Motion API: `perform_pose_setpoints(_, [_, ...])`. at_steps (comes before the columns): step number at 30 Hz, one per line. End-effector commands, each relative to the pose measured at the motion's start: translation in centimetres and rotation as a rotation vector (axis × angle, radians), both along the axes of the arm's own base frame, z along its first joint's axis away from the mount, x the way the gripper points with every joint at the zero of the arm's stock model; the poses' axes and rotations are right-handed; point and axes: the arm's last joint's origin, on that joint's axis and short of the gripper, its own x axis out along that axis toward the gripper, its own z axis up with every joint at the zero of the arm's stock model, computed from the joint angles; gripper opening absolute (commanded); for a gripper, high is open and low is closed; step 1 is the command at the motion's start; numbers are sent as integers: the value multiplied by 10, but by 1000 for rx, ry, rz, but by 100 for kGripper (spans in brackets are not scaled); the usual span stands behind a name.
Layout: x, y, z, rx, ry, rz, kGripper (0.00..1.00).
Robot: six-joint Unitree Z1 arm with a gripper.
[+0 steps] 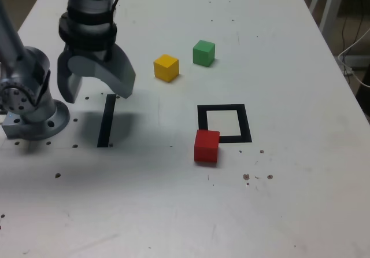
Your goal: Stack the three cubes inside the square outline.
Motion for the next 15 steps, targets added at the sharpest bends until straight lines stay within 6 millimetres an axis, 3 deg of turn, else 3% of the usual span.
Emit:
perform_pose_setpoints(1, [7, -4, 2, -6, -5, -20, 100])
perform_pose_setpoints(15, [59, -40, 14, -15, -33, -82, 100])
